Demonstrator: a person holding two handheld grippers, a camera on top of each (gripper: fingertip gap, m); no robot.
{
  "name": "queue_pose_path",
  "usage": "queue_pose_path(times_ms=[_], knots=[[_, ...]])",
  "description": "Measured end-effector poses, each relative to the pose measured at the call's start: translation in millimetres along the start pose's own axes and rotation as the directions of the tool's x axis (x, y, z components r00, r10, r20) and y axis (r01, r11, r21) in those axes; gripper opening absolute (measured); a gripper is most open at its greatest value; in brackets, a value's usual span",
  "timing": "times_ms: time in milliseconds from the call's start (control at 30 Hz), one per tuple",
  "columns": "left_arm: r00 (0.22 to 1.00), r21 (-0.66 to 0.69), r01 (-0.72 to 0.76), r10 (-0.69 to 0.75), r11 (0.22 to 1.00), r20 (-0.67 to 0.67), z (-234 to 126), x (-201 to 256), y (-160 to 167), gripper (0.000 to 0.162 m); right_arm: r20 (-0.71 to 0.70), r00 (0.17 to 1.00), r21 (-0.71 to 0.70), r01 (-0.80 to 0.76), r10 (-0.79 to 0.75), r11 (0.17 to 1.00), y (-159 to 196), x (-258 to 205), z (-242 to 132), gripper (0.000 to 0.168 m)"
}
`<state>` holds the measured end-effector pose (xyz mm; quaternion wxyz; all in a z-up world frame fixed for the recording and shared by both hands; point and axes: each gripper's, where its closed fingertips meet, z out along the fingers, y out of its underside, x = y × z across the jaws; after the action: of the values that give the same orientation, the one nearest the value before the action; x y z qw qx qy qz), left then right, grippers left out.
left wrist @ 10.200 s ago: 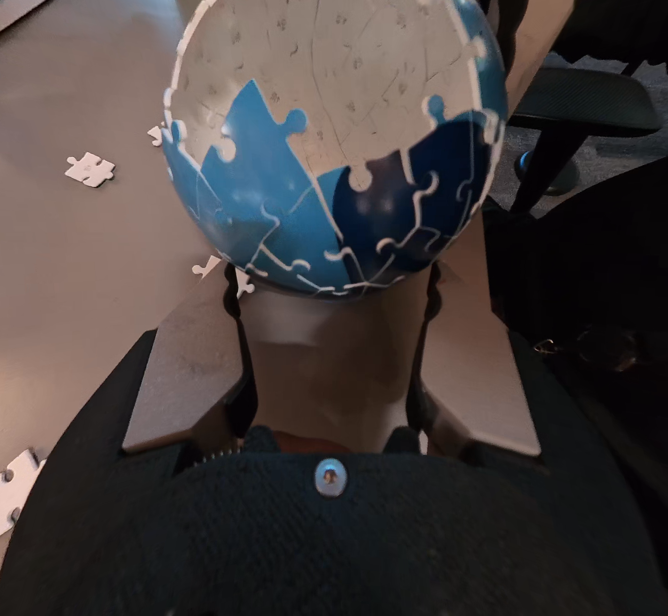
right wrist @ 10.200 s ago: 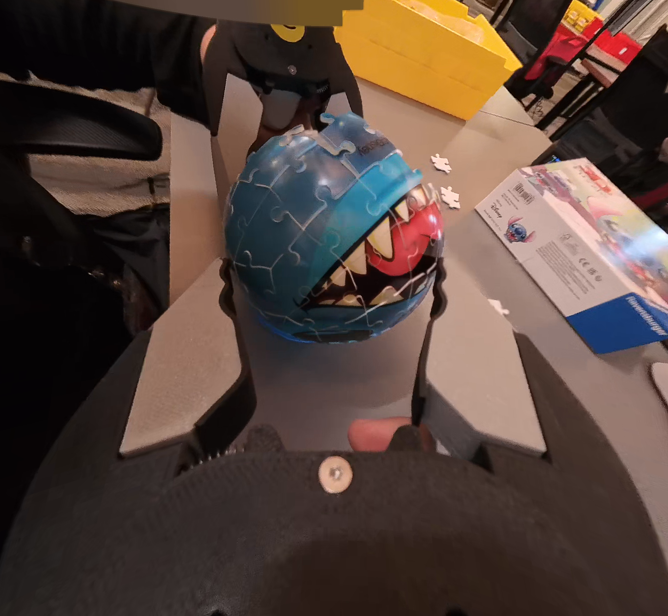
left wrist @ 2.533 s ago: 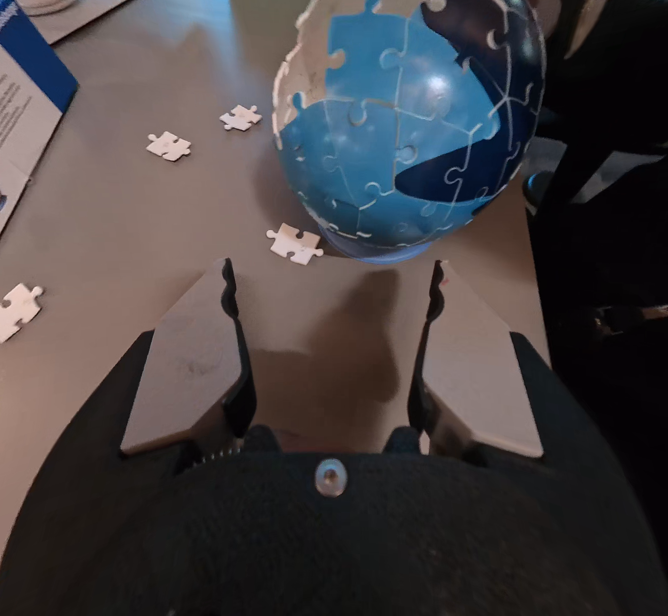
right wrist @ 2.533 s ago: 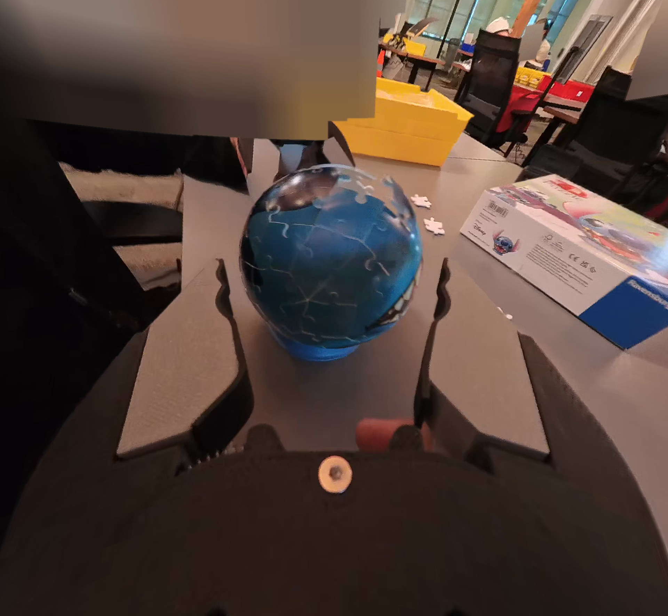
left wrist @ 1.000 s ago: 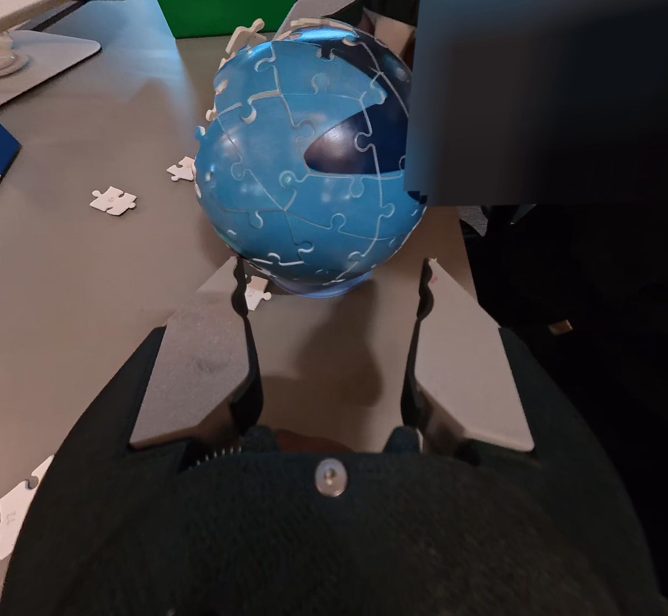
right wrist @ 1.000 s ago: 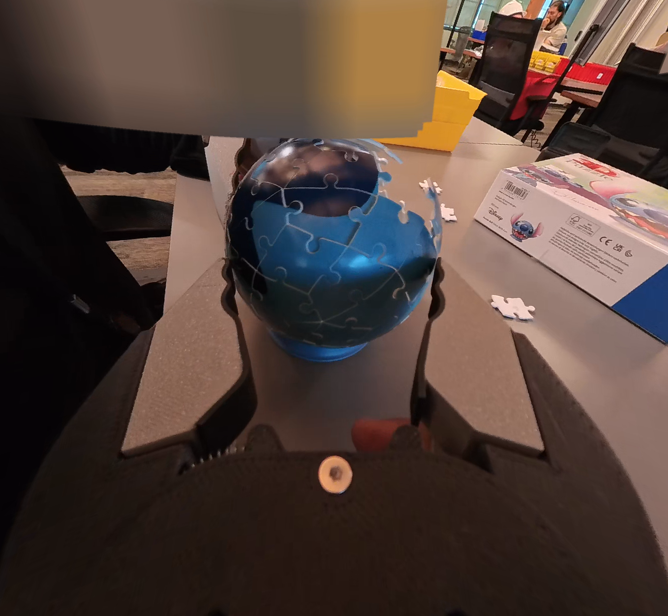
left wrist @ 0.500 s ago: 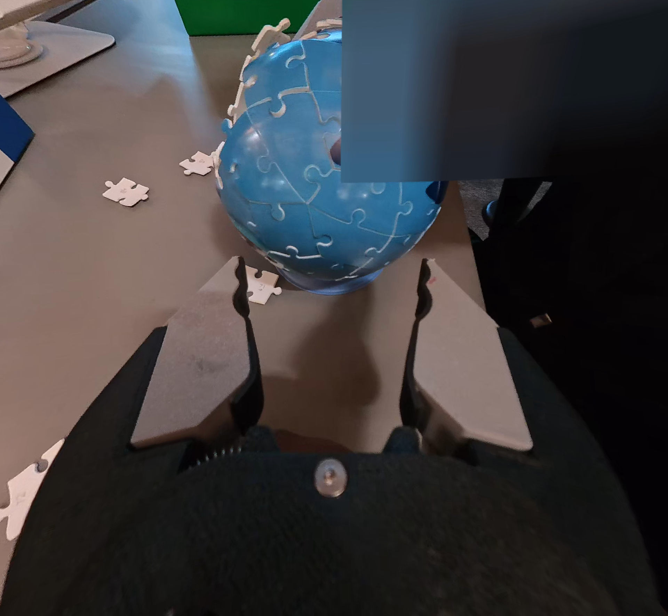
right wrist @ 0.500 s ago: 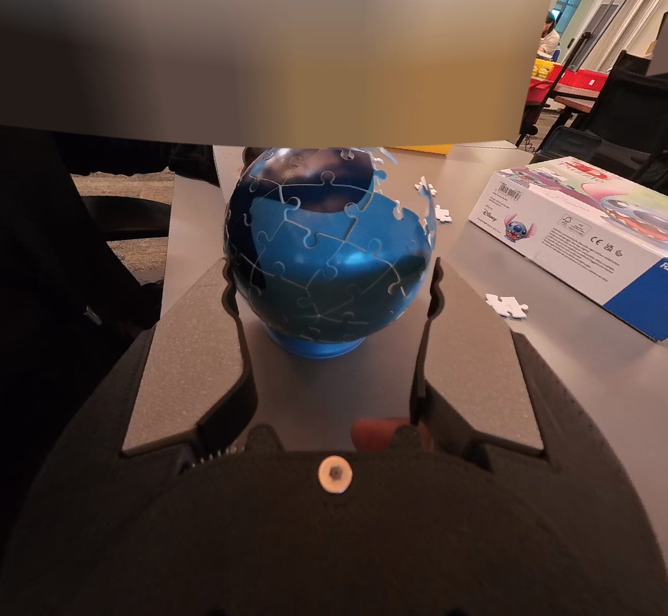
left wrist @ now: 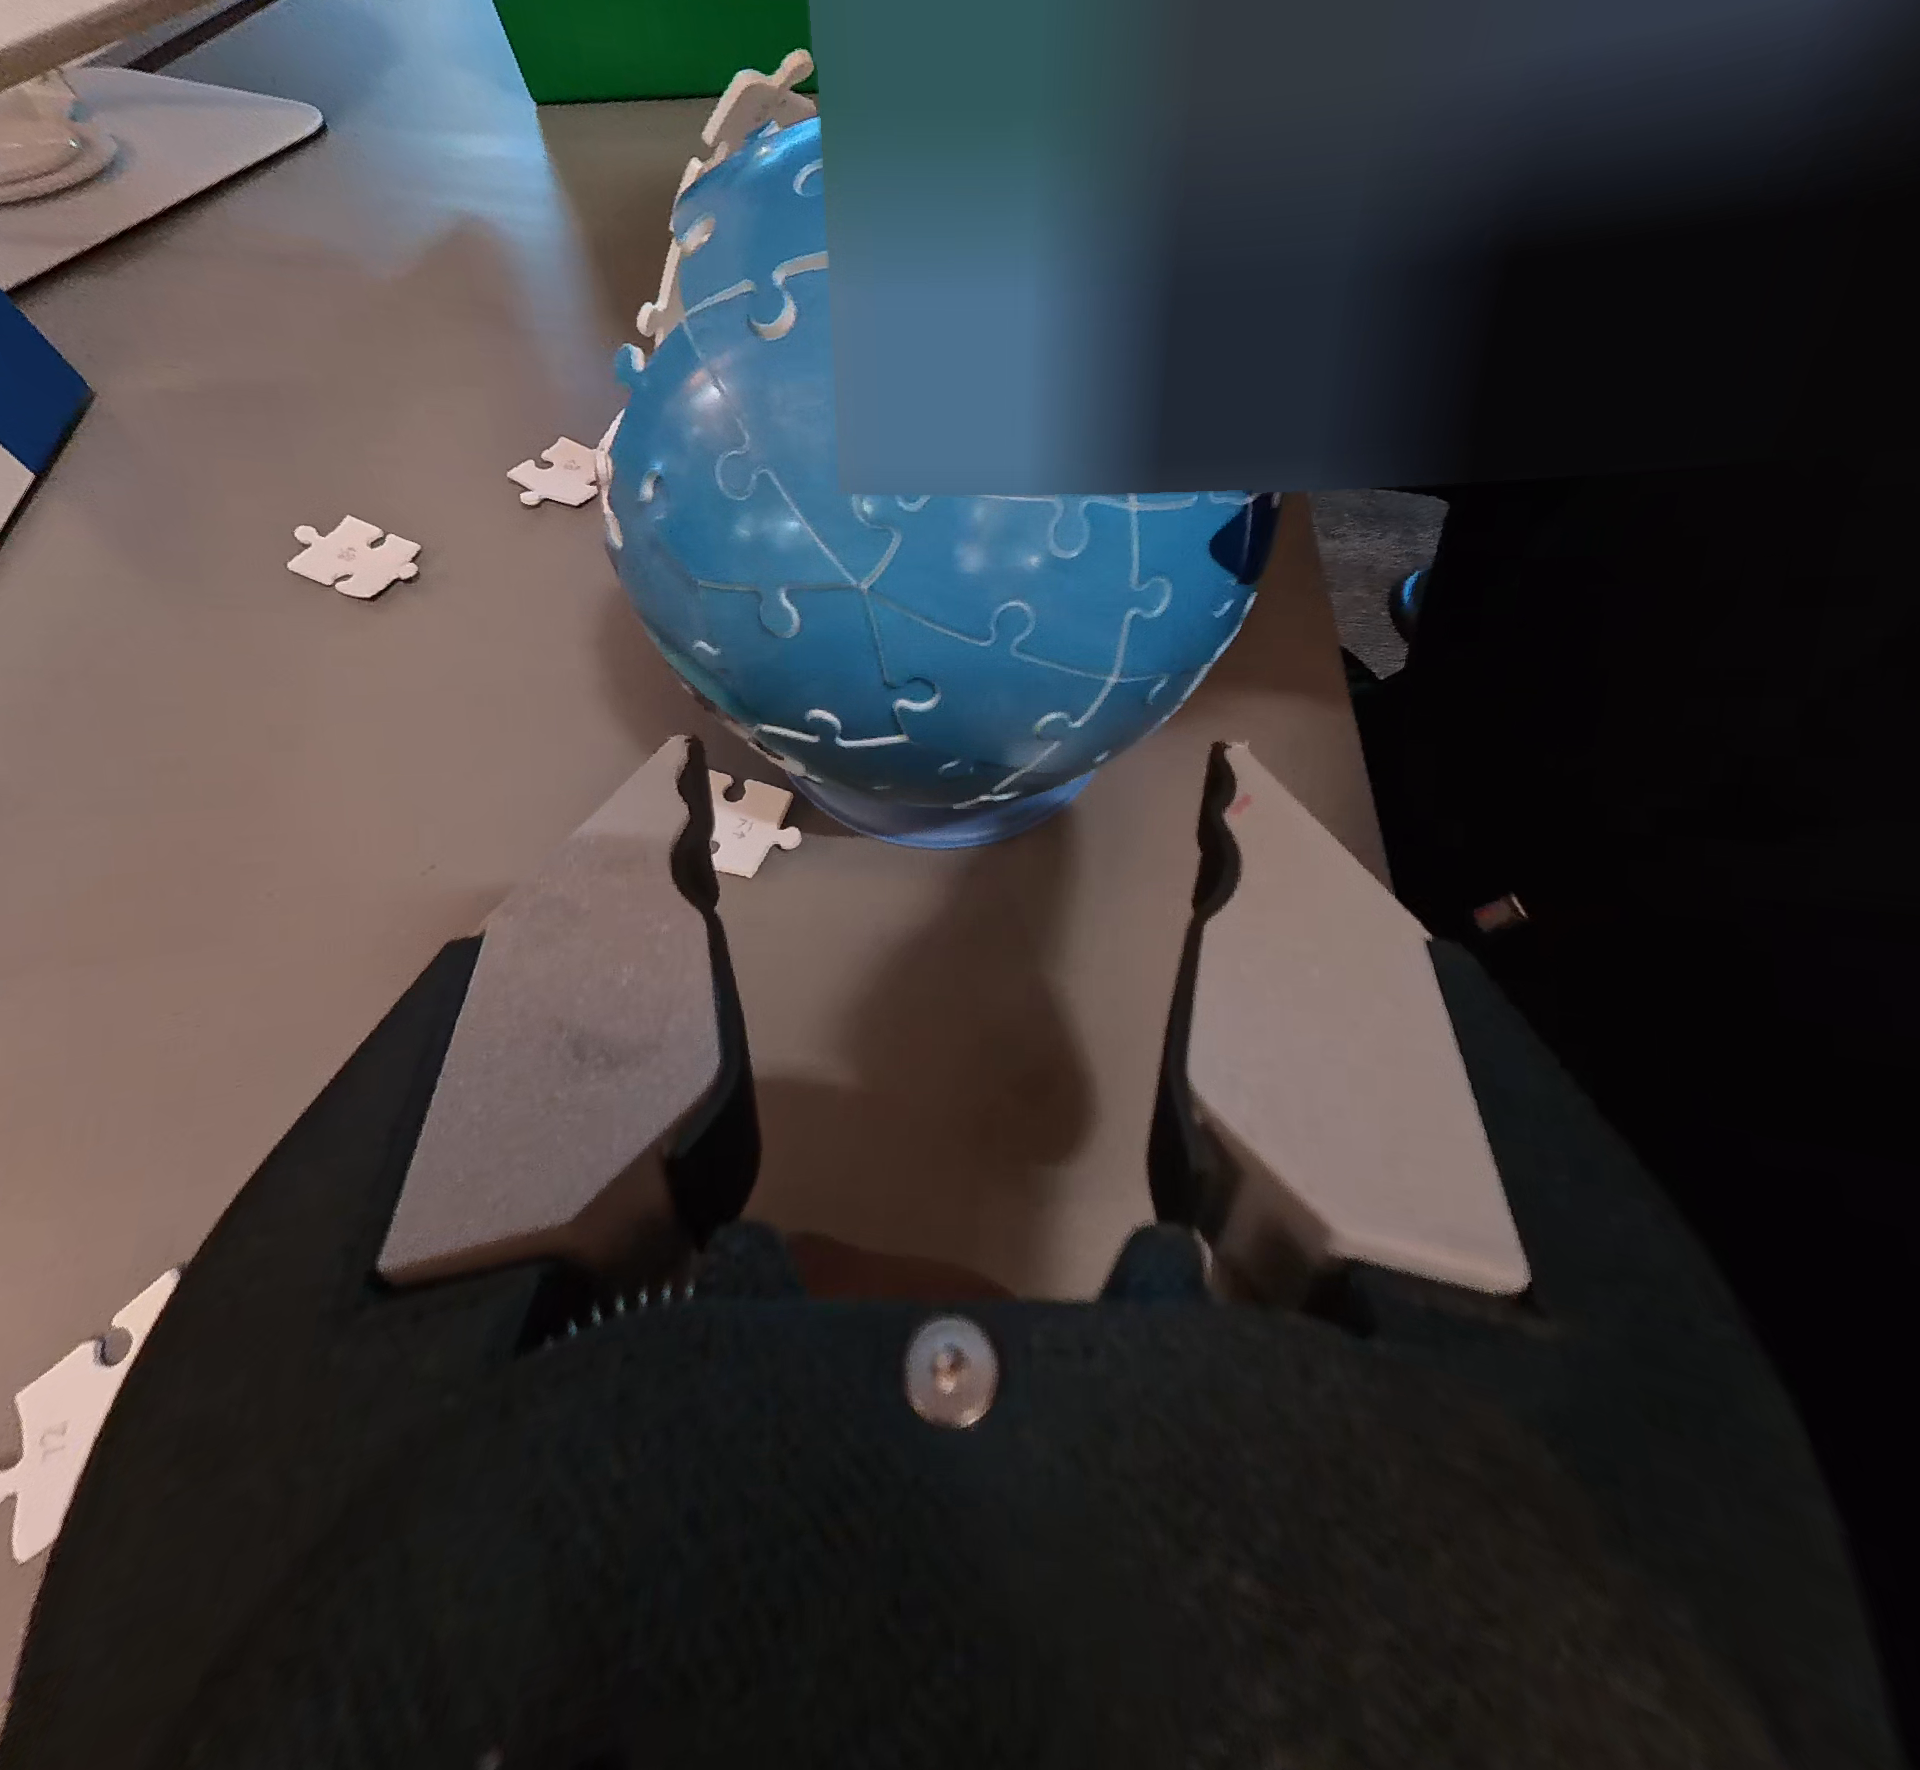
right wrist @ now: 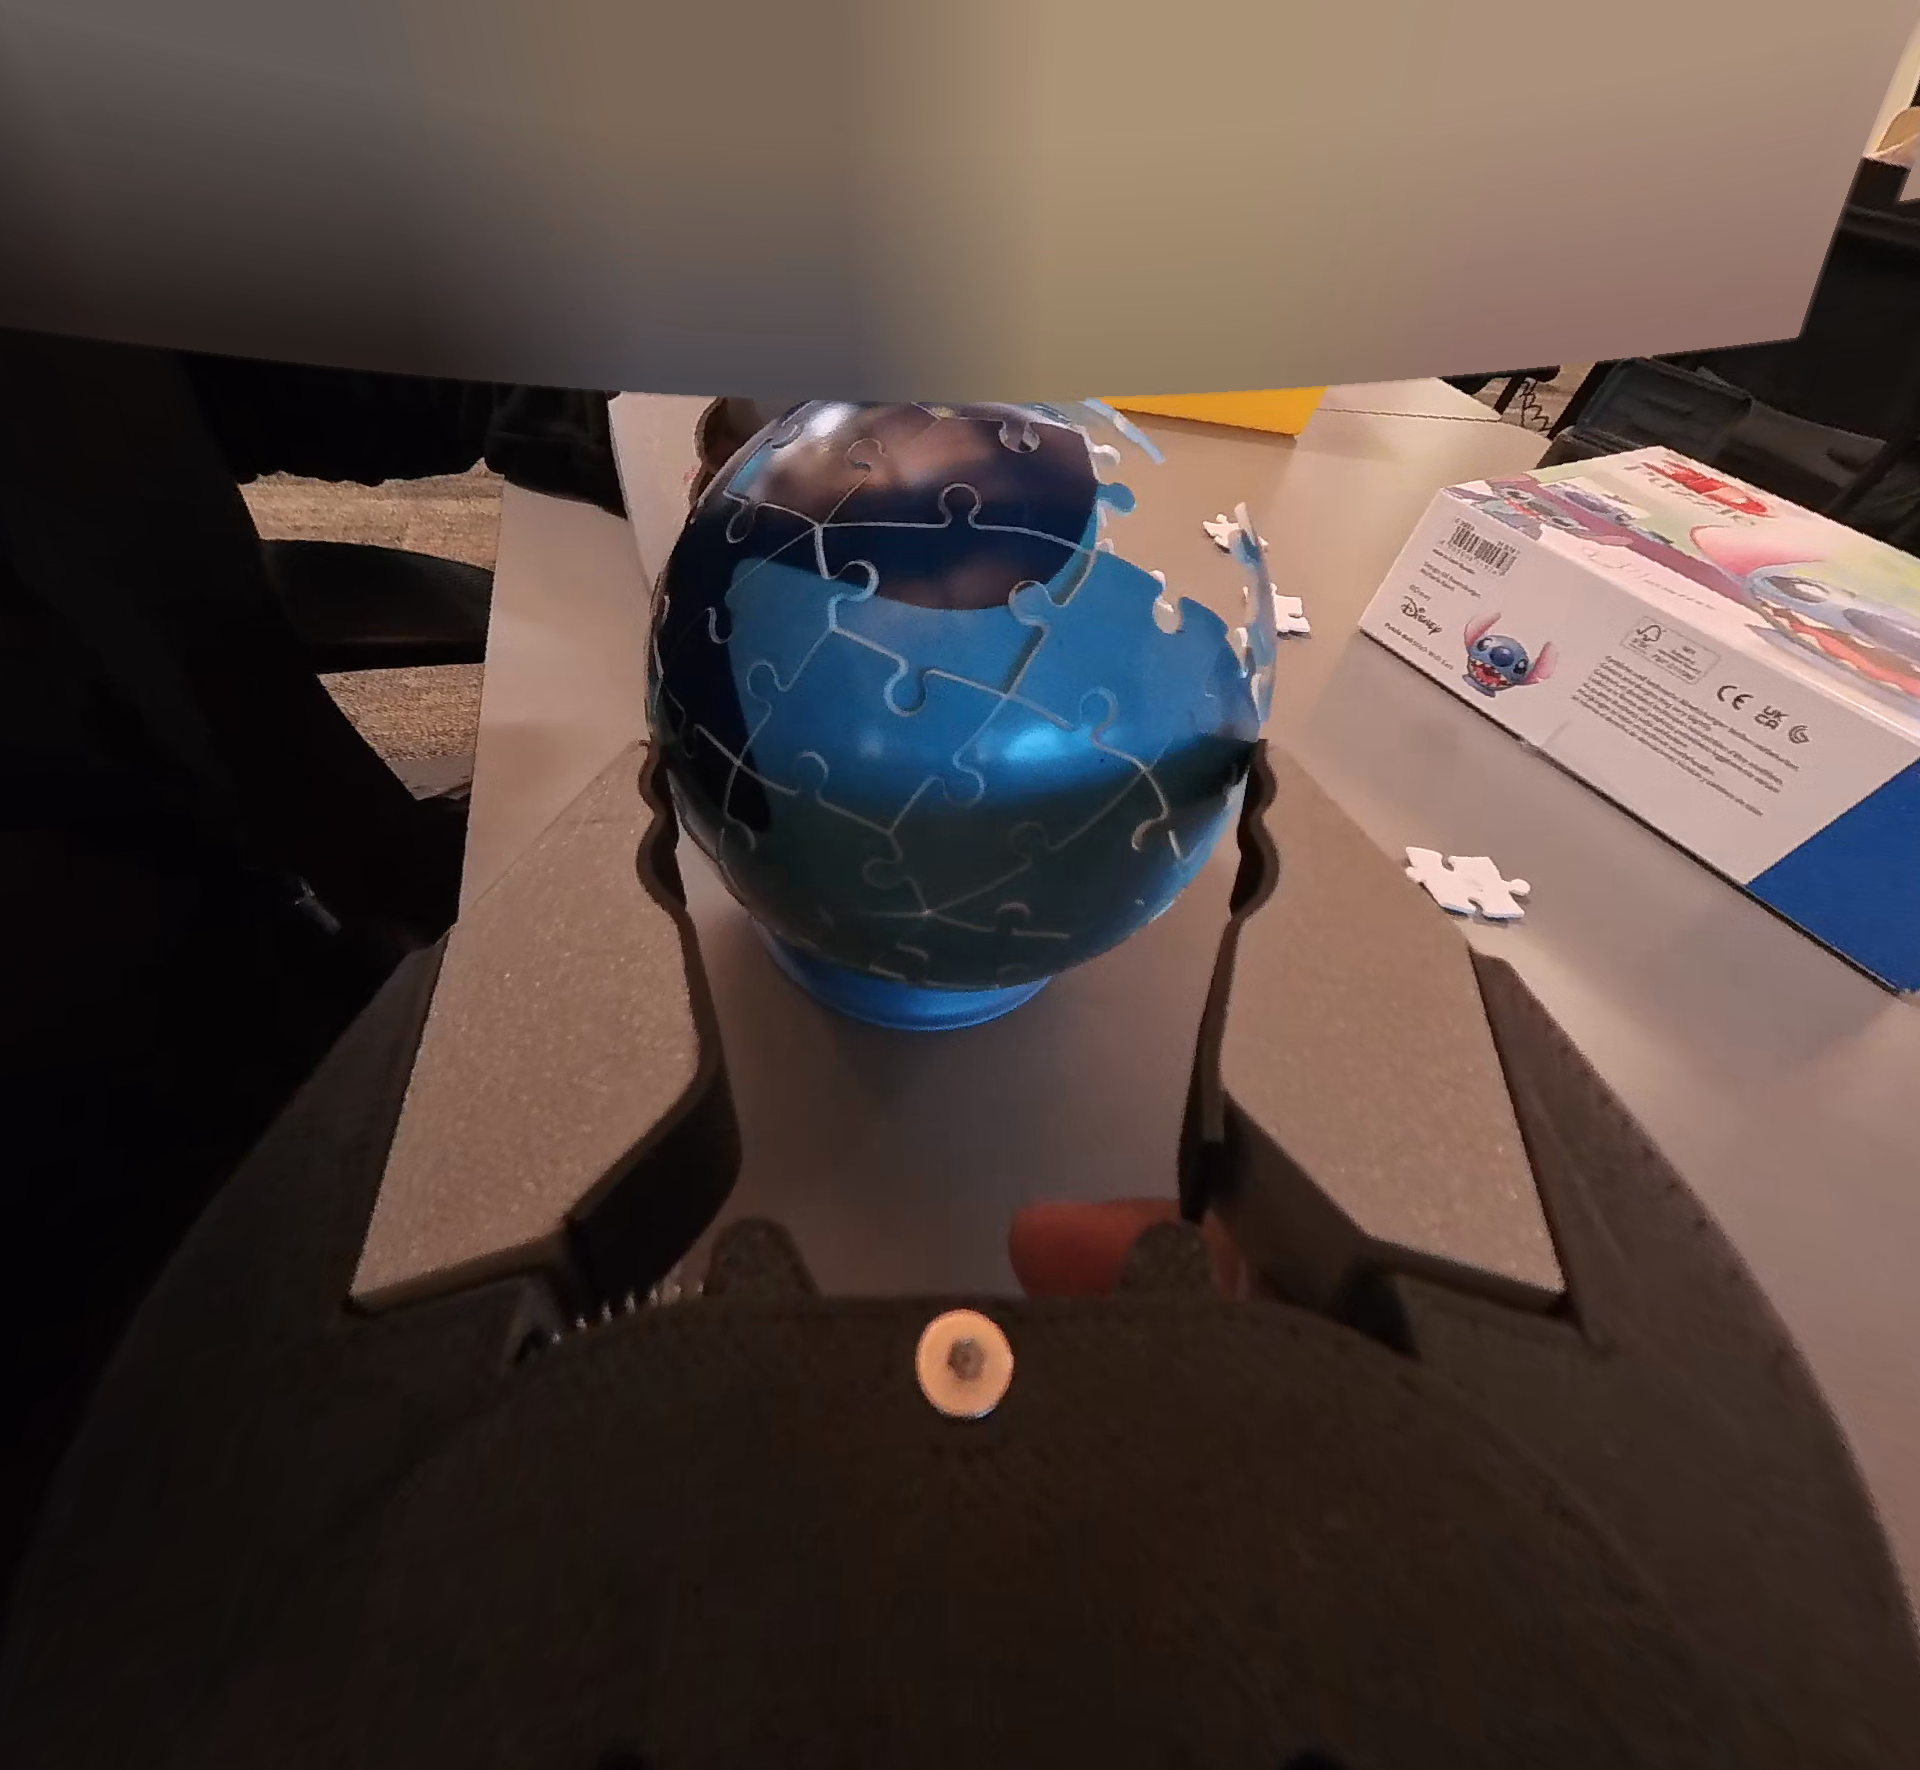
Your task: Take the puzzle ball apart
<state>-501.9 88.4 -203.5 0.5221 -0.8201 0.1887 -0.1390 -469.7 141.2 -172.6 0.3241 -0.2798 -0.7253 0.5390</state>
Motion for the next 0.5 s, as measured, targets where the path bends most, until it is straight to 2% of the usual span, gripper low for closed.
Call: queue_pose_path(times_ms=[500], knots=[[1.000, -0.007, -0.016, 0.016, 1.000, 0.001, 2.8, 3.5, 0.1, 0.091, -0.007, 1.000, -0.004, -0.009, 0.009, 1.000, 0.4, 1.6, 0.1, 0.105]])
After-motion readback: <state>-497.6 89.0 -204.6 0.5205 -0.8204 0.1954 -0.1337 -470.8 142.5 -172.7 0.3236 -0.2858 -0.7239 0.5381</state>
